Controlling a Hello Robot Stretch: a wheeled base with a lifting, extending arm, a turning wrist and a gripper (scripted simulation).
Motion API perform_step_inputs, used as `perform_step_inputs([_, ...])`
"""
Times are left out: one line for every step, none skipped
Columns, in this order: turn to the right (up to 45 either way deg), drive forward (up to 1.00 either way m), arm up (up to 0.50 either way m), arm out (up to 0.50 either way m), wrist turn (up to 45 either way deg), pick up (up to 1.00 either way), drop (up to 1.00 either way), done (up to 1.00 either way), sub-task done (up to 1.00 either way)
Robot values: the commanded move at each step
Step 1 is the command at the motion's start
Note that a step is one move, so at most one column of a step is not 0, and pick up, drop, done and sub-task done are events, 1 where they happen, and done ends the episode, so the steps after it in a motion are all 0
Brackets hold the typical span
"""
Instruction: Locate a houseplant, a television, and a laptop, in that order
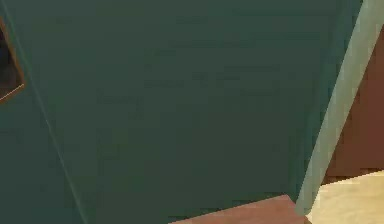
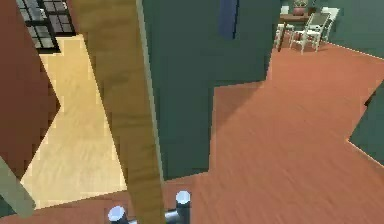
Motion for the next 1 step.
perform_step_inputs([-45.0,0.00,0.00,0.00,0.0,0.00,0.00,0.00,0.00])
